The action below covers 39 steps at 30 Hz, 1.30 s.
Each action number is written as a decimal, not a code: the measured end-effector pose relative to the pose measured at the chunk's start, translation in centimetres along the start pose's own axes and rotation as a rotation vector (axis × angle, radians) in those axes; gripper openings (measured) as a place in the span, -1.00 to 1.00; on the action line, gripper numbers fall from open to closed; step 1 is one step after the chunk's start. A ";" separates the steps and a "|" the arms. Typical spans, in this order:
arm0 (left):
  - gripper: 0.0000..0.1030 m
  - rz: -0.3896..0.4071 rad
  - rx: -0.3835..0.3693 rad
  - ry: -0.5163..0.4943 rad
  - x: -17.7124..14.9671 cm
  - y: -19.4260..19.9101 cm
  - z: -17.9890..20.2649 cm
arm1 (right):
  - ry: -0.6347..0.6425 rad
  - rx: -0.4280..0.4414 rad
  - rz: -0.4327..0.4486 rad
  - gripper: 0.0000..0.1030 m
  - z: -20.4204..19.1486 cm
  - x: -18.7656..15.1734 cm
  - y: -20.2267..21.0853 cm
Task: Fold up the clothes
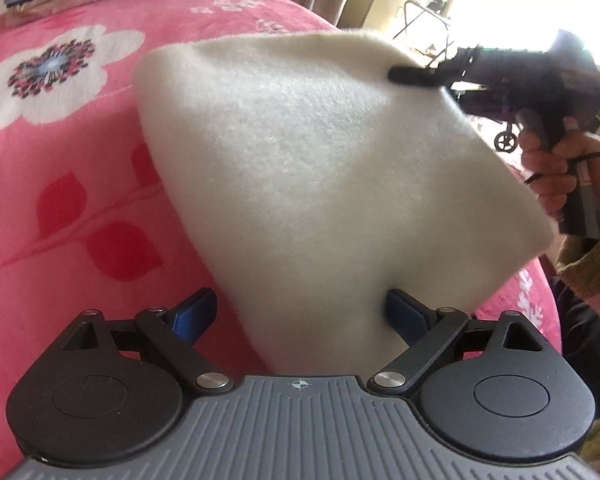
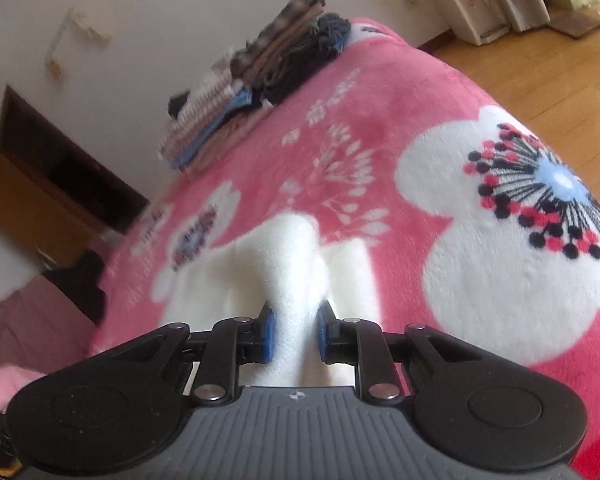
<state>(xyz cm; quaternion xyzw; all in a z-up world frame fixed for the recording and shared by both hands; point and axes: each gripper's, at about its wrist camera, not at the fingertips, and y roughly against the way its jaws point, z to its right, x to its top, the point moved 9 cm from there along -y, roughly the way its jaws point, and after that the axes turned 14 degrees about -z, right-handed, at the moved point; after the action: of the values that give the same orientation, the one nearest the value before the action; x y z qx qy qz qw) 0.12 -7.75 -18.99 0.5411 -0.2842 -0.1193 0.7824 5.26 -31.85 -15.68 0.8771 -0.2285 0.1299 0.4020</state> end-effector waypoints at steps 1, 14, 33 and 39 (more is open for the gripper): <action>0.80 0.002 0.006 -0.008 0.1 0.0 0.1 | 0.034 -0.007 0.012 -0.59 -0.6 0.1 0.4; 0.80 -0.012 0.007 0.010 0.2 -0.3 -0.1 | 0.004 -0.140 -0.042 -0.03 1.0 -1.1 3.6; 0.78 0.002 0.030 0.025 -0.3 0.3 0.0 | 0.735 -0.499 -0.248 -0.58 -10.6 -13.9 4.4; 0.78 -0.006 0.012 0.026 -0.4 0.0 -0.3 | 0.528 -0.521 -0.351 -0.67 -6.8 -13.4 1.4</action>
<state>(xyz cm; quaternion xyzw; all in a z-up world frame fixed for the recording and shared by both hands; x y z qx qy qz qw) 0.02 -7.34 -19.20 0.5481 -0.2729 -0.1129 0.7826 -7.26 -23.46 -15.91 0.7083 0.0102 0.2178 0.6715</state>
